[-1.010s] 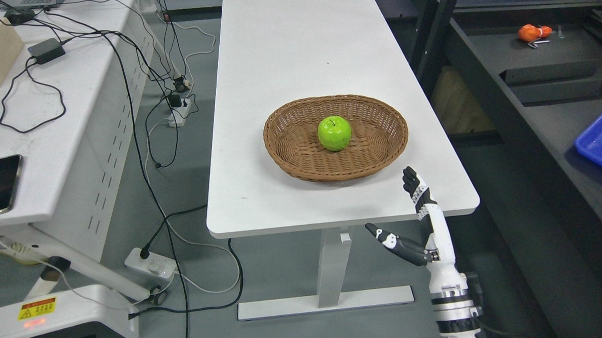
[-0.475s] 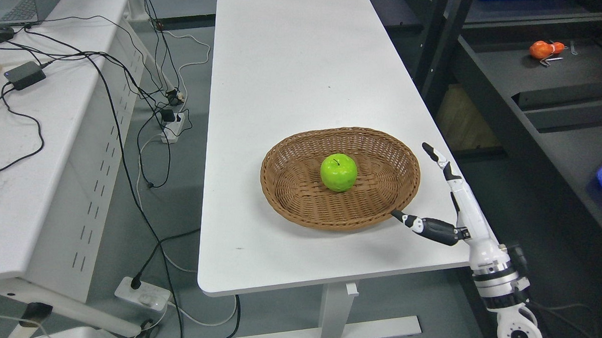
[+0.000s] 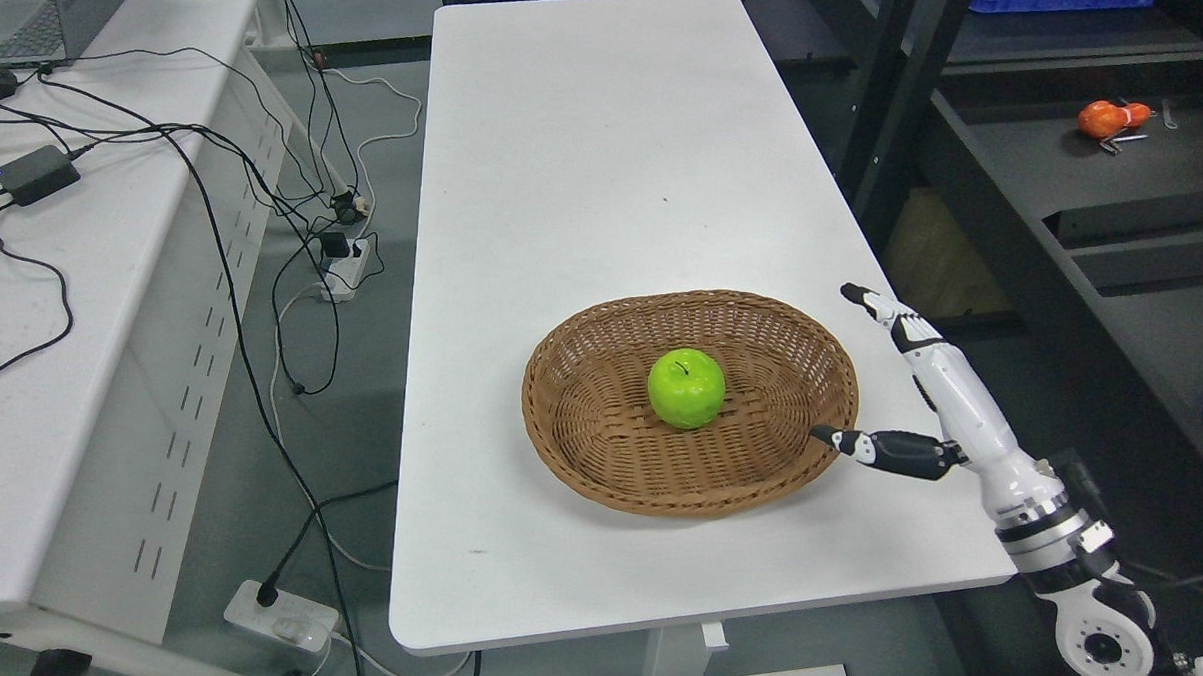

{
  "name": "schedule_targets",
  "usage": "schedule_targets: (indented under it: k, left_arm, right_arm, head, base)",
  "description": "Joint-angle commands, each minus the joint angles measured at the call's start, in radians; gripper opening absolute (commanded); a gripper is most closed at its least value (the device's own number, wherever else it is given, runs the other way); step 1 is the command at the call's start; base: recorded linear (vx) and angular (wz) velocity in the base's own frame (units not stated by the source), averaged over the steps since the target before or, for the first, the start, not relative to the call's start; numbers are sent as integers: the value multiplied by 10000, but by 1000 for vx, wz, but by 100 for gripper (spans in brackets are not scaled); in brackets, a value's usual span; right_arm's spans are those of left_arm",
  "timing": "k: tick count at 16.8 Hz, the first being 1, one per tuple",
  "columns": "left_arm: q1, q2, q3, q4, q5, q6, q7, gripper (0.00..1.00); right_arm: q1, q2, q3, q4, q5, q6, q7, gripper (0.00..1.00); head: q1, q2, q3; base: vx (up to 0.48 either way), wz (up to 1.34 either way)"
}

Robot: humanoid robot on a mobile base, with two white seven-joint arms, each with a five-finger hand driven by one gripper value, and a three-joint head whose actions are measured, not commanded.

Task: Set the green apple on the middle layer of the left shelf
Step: 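Reach the right hand over the basket and close it around the green apple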

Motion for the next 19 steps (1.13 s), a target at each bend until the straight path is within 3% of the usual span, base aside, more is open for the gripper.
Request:
schedule_targets:
  k: [1, 7, 14, 19]
  left_arm:
    - [0, 175, 0, -4, 0, 3, -2, 100]
    - [0, 175, 0, -4, 0, 3, -2, 100]
    - [0, 175, 0, 11, 0, 3, -2, 100]
    - [0, 175, 0, -4, 0, 3, -2, 100]
  right_arm:
    - [-702, -1093, 1743, -12, 627, 3, 969, 100]
    - [-2189, -174, 3557, 461, 2100, 49, 1371, 100]
    - [-4551, 517, 4861, 3372, 2542, 294, 1893, 100]
    - [-4815, 549, 5153, 4144, 3220, 187, 1908, 100]
  head:
    - [0, 0, 0]
    - [0, 0, 0]
    - [0, 0, 0]
    - [0, 0, 0]
  base:
    - [88, 1]
    - [54, -3]
    - [3, 0]
    - [0, 0]
